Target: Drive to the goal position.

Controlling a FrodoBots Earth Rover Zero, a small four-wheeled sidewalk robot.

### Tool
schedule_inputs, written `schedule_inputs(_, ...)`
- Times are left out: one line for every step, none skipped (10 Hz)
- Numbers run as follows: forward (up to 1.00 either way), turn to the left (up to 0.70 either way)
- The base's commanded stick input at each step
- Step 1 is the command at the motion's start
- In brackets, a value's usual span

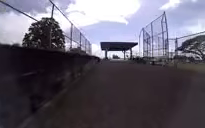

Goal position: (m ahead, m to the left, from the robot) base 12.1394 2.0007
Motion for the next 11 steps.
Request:
schedule_inputs(0.7, 0.01)
schedule_inputs(0.7, 0.01)
schedule_inputs(0.7, 0.01)
schedule_inputs(0.7, 0.01)
schedule_inputs(0.7, 0.01)
schedule_inputs(0.7, 0.01)
schedule_inputs(0.7, 0.01)
schedule_inputs(0.7, 0.01)
schedule_inputs(0.7, 0.01)
schedule_inputs(0.7, 0.01)
schedule_inputs(0.7, 0.01)
